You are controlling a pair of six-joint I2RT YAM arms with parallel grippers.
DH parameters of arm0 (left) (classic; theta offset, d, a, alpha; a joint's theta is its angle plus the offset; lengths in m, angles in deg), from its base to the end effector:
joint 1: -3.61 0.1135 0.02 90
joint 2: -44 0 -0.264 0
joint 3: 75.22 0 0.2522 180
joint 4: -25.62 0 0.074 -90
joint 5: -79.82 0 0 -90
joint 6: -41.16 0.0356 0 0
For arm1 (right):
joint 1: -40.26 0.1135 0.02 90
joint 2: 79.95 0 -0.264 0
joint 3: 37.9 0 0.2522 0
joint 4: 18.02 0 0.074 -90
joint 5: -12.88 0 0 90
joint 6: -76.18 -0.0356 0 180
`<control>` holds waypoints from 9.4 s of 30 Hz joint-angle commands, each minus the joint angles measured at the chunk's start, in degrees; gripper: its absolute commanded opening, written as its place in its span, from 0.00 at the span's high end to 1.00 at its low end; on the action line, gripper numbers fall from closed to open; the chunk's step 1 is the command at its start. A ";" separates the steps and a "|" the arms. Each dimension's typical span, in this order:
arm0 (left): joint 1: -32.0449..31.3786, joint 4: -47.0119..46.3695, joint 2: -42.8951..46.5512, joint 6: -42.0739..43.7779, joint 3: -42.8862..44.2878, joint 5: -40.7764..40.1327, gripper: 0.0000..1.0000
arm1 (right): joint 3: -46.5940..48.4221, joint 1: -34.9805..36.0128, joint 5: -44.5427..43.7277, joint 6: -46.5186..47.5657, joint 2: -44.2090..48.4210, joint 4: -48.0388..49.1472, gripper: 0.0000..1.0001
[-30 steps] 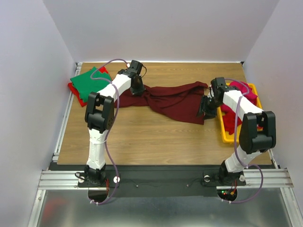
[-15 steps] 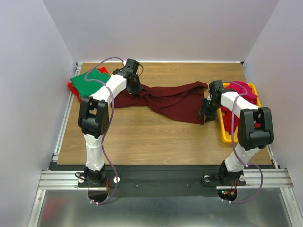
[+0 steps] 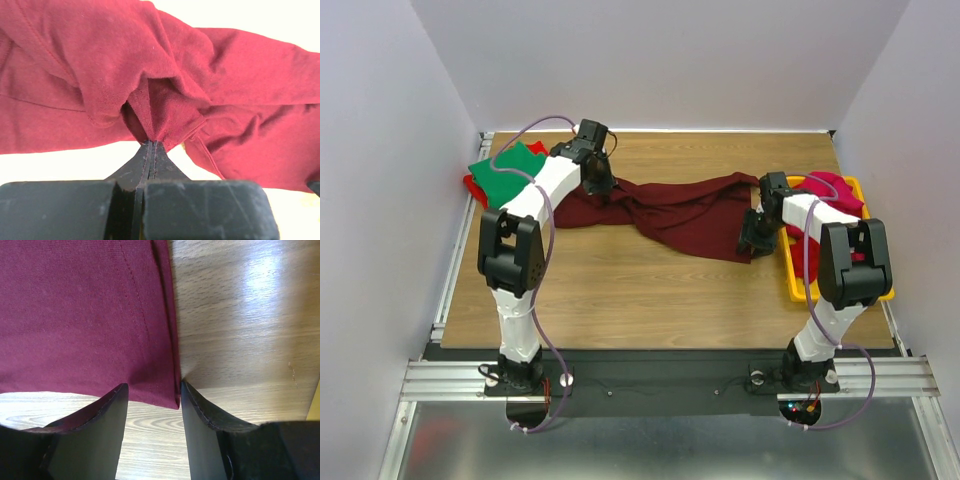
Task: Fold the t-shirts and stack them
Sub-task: Flatten the tshirt out
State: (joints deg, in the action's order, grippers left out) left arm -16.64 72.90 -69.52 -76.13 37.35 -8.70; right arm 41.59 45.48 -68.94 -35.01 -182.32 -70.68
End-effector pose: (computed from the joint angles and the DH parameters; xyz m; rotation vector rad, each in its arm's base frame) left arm 0.4224 -0.1568 0.2697 -0.1386 2.4499 -0.4064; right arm 0.3343 0.0356 0.1675 0.3787 2.8903 0.2874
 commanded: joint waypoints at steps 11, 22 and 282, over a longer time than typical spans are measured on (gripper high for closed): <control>2.93 1.73 10.50 0.83 -1.60 -0.59 1.00 | -4.30 0.06 -0.45 -0.17 2.17 3.39 1.00; 7.24 4.10 21.57 3.11 4.02 -11.04 1.00 | 25.37 0.06 -2.64 2.90 5.69 -9.86 1.00; -47.43 21.59 53.66 -69.48 -65.67 -7.89 0.21 | 10.91 6.74 5.35 3.00 5.16 10.42 0.24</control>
State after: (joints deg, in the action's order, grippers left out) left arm -63.70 91.46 -17.50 -140.94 -26.95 -15.50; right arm 52.74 51.99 -62.38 -33.09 -180.18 -61.36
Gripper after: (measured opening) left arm 0.806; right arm 0.763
